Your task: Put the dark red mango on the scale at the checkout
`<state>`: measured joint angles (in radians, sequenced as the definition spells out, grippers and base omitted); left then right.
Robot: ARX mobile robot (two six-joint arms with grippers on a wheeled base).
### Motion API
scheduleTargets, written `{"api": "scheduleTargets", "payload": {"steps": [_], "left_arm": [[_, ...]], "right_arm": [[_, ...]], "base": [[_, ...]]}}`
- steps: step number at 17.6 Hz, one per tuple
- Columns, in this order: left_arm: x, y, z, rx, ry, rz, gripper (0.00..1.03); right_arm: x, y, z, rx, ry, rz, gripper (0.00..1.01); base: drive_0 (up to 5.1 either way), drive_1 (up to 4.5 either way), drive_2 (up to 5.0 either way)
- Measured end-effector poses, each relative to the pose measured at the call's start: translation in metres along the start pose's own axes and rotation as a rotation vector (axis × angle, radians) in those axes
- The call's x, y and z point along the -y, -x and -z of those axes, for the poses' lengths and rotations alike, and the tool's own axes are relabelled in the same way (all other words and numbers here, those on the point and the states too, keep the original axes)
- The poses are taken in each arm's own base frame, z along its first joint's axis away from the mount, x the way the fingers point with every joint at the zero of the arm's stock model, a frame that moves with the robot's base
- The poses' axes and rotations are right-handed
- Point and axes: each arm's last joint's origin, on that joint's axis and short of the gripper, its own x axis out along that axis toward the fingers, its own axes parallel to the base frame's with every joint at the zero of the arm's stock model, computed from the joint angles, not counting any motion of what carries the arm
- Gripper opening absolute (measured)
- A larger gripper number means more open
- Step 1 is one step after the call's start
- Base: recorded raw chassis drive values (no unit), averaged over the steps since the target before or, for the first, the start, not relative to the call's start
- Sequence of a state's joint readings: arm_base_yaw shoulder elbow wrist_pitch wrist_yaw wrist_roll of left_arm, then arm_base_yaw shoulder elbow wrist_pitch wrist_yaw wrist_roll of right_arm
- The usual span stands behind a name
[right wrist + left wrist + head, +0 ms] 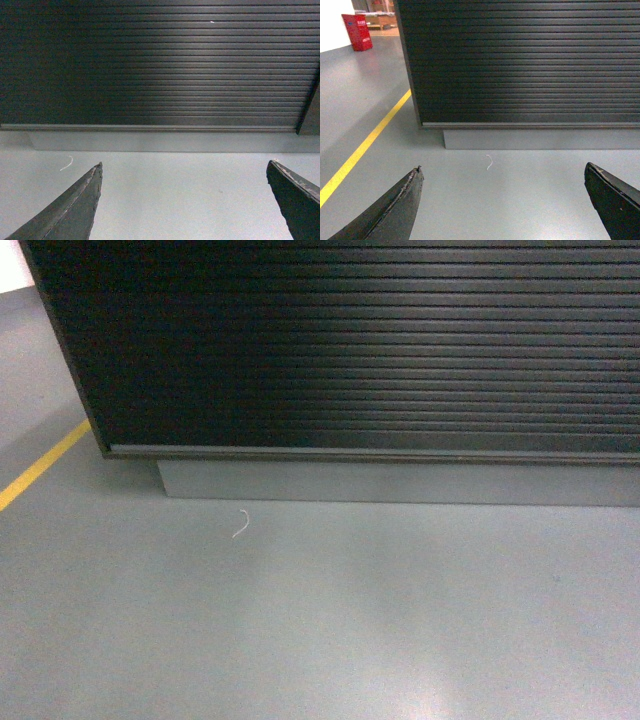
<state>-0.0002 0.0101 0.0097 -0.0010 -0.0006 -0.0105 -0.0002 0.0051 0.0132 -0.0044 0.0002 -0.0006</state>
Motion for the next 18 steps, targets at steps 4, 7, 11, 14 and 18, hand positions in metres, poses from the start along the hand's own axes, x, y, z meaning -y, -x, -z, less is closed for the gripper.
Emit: {"api": "scheduleTargets", "payload": {"steps": [4,7,11,14,18], "left_arm": [[0.0000,0.0000,0.0005,-0.005,0.000,0.000,0.98],[0.0000,0.0000,0.0000,0.000,0.000,0.000,0.98],[0.0000,0.0000,0.0002,-0.002,0.000,0.000,0.98],[0.0000,0.0000,0.0004,-0.004,0.000,0.000,0.98],[0.0000,0.0000,0.0003,-0.003,0.000,0.001,0.98]], "right_arm": [[0.0000,0.0000,0.0002,-0.002,0.000,0.000,0.98],[0.0000,0.0000,-0.0001,0.001,0.000,0.000,0.98],[0.0000,0.0000,0.0001,-0.001,0.000,0.000,0.98],[0.0000,0.0000,0.0001,-0.002,0.000,0.000,0.98],[0.0000,0.0000,0.0000,0.000,0.000,-0.001,0.98]], "base": [[0.0,4.31,-4.3],[0.1,4.37,-4.2],[0.1,4.35,-4.2],[0.0,4.27,-4.3],[0.0,4.26,-4.3]]}}
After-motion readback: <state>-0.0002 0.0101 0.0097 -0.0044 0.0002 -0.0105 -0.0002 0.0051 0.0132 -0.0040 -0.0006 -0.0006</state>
